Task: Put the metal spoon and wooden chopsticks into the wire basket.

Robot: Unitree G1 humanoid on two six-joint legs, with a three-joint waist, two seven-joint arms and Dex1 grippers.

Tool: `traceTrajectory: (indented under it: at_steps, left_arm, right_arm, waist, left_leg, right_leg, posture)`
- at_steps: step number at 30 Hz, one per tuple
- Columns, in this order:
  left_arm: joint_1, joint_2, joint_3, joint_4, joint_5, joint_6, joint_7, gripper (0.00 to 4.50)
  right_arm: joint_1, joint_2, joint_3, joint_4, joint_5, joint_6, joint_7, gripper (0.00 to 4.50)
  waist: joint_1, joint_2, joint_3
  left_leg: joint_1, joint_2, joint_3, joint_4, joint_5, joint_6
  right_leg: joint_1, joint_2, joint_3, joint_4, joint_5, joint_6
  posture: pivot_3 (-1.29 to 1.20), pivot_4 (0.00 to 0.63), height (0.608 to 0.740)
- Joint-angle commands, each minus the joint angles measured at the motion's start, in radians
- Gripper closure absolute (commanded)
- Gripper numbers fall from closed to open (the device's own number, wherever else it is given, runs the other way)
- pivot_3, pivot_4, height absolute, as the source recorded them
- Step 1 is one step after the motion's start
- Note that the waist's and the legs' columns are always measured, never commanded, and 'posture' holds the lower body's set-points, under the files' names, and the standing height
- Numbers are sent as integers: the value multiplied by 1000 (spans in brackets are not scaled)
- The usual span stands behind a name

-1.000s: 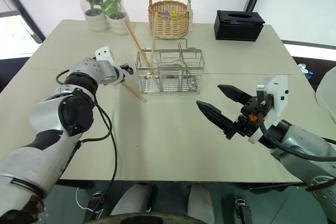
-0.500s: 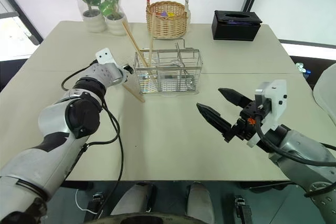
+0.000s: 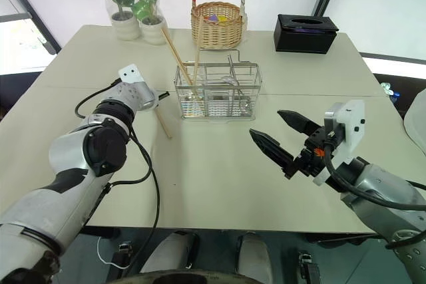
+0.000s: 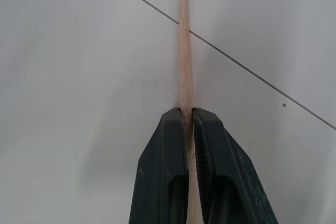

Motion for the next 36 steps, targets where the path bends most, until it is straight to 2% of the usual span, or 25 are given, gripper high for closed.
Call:
traceTrajectory:
  at_steps: [1,8,18,23,30,36]
  left_arm:
    - [2,17,-2,3,0,-9,19,4444]
    - [-37,67,-10,-14,-1,-30,-64,4444]
    - [-149,208,-105,-156,-1,-370,-730,4444]
    - [-194,235,-77,-250,-87,-369,-878,4444]
    - [-239,169,-128,-420,-160,-295,-997,4444]
    - [-149,65,-224,-576,-146,-264,-1036,4444]
  right_arm:
    - [-13,2,-14,-19,-10,-8,10,3]
    - [-66,5,19,8,-21,-5,25,3]
    - [-98,-24,13,54,-59,17,108,3]
    - [-98,-27,5,67,-74,29,139,3]
    - [-113,-18,15,68,-84,40,140,3]
    - [-95,1,9,47,-92,36,120,3]
  waist:
    - [0,0,0]
    - [1,0,0]
    - [2,0,0]
    - [0,0,0]
    - [2,-1,0]
    - [0,0,0]
  left_leg:
    - [0,0,0,0,0,0]
    - [0,0,0,0,0,0]
    - [-5,0,1,0,0,0]
    - [-4,0,1,0,0,0]
    - [-4,1,-1,0,0,0]
    - [-2,0,-1,0,0,0]
  right_leg:
    - [0,0,0,0,0,0]
    - [-1,0,0,0,0,0]
    - [-4,0,0,0,0,-1]
    - [-4,0,0,-1,0,-1]
    - [-3,0,0,0,0,-1]
    - [-1,0,0,-1,0,-1]
  posture:
    - [0,150,655]
    - [0,150,655]
    - [0,150,655]
    - [0,150,655]
    - [0,150,655]
    - [0,150,655]
